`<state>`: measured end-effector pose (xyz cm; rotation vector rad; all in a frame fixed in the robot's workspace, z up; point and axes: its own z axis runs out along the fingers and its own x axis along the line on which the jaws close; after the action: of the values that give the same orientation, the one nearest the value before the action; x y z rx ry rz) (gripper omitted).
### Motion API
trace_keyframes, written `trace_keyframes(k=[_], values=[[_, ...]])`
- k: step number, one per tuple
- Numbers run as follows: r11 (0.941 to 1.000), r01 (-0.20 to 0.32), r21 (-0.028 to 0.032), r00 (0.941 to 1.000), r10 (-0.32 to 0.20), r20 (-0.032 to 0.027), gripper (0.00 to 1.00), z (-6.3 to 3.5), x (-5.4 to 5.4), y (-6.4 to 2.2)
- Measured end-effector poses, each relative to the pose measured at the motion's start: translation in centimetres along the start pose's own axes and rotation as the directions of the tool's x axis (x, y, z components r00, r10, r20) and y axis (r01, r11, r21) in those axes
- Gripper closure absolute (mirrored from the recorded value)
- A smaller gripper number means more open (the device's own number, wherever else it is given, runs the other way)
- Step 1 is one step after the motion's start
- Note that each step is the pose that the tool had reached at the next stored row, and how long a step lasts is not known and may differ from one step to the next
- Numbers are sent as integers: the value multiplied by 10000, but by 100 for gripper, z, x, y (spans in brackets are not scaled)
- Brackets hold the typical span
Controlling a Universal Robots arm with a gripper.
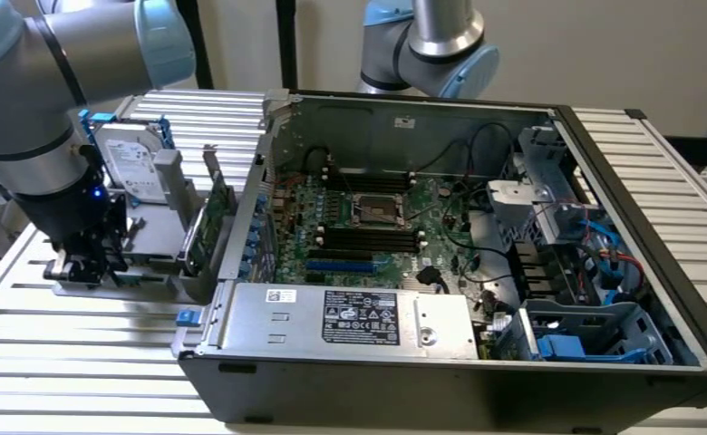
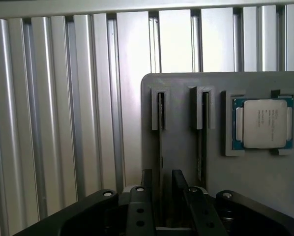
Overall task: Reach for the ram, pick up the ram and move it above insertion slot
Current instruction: 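Pick up the ram and move it above insertion slot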
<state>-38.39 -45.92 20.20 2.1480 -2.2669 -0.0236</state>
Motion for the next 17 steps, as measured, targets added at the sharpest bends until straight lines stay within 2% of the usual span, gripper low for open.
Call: trace_keyframes(k=[14, 15, 16, 17], values=[[9998, 198, -10, 9998, -198, -5, 69, 36, -16, 1], [9998, 204, -11, 9998, -204, -6, 71, 36, -18, 1], [9998, 209, -12, 9998, -209, -7, 78, 37, -19, 1], [9998, 213, -13, 9998, -213, -10, 78, 37, -19, 1]])
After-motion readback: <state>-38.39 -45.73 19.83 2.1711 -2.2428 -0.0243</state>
